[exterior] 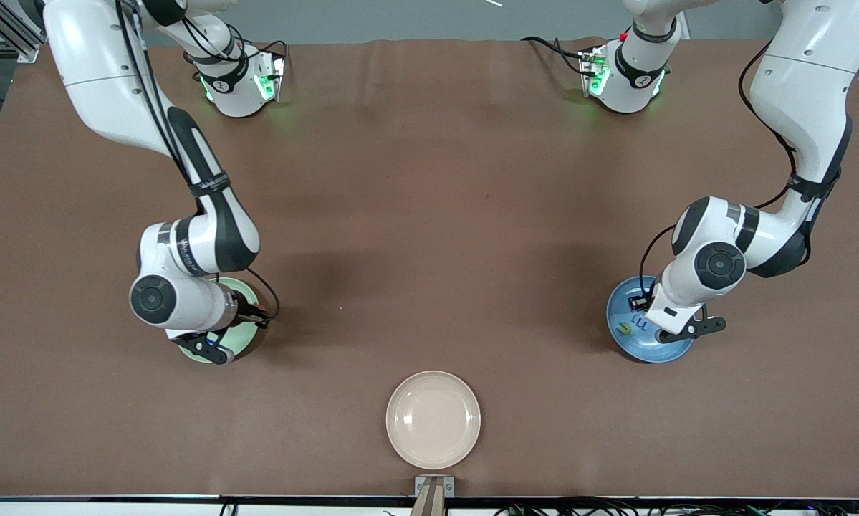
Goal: Sort upper and lower case letters into plates
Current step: 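Release the b in the blue plate while the right gripper places Q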
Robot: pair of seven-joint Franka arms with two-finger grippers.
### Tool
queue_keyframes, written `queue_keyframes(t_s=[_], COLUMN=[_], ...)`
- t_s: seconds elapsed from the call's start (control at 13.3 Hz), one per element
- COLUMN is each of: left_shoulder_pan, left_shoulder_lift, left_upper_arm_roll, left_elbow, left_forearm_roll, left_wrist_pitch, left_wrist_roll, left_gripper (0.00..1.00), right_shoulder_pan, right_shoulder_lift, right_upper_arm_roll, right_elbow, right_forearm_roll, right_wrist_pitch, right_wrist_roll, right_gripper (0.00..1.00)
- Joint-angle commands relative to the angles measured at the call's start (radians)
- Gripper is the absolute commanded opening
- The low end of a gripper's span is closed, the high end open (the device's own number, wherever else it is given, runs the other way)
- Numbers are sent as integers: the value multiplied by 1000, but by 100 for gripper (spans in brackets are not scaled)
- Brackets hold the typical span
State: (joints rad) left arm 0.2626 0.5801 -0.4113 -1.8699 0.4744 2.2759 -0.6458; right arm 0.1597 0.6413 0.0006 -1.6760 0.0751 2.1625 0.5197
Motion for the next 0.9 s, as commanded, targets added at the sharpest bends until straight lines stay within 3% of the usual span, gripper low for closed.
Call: queue_keyframes(t_s=[0.0,0.45,0.83], left_shoulder_pan=[10,12,12], left_shoulder_lift=[-43,-49,-57], left_upper_arm_roll=[-27,-67,-89], left_elbow=[10,147,280], left_forearm_roll=[17,4,-11], left_wrist_pitch=[-1,-51,-213], left_wrist_roll=[3,2,97], left_gripper=[100,100,100], right_shoulder_pan=[-49,-89,-91], right_shoulder_lift=[-42,-26,-16], right_upper_arm_roll=[21,21,21], right_elbow=[-62,-57,-54], right_forearm_roll=[-11,-12,-29], right_wrist_pitch=[49,91,105], right_wrist_roll=[-73,-144,-144], right_gripper=[0,1,2])
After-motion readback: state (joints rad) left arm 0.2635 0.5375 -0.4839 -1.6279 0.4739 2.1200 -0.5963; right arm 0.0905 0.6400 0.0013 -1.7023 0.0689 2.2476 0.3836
